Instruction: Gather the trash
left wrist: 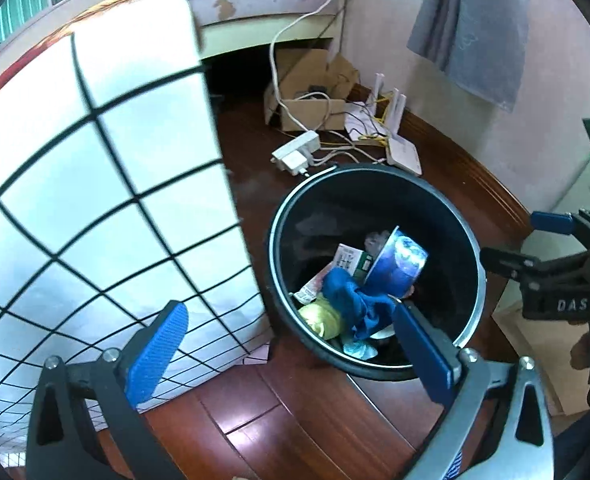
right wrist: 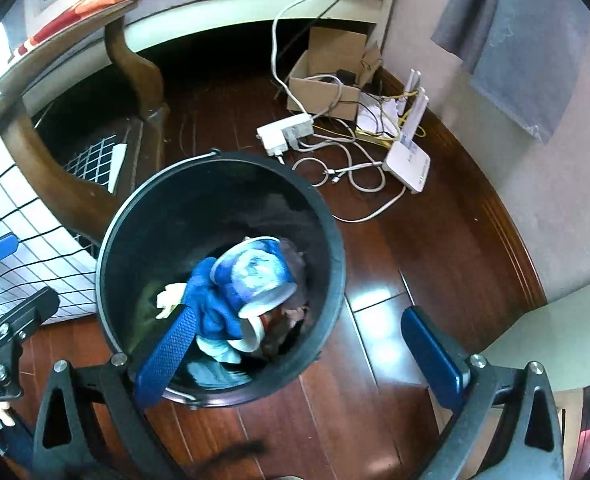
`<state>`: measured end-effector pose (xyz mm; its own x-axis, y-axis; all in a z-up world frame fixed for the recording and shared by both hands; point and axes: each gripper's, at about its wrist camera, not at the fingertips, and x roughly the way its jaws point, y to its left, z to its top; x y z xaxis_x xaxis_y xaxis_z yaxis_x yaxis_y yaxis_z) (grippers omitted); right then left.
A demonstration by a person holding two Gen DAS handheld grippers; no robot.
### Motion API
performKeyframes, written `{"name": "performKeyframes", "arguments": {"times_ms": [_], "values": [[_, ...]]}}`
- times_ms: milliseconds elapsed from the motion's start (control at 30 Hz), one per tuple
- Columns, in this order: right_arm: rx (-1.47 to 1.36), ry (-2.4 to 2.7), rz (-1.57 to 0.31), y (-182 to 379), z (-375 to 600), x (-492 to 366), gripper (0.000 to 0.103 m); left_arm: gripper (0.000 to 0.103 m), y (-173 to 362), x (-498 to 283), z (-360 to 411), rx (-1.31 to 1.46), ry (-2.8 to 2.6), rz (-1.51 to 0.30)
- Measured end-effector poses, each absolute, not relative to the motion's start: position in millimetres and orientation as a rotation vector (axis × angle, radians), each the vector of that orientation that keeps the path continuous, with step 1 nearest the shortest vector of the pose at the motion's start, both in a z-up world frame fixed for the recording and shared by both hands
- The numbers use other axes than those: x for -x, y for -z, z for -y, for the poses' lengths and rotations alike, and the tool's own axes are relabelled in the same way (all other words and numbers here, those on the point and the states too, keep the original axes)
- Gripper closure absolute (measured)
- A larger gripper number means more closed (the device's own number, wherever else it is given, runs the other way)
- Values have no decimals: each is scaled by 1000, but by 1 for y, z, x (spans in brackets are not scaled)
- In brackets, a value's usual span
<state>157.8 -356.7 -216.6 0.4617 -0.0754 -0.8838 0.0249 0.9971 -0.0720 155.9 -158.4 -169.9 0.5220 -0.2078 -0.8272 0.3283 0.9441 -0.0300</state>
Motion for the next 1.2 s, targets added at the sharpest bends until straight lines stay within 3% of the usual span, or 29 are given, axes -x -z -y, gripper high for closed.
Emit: {"name": "performKeyframes", "arguments": {"times_ms": [300,1200], "values": [[55,19,-1052,192,330,-148,0,0,150,-150,139,-128,273,-954],[111,-111,-777,38,236,-64,0,0,36,-69,68,-107,156,-746]]}}
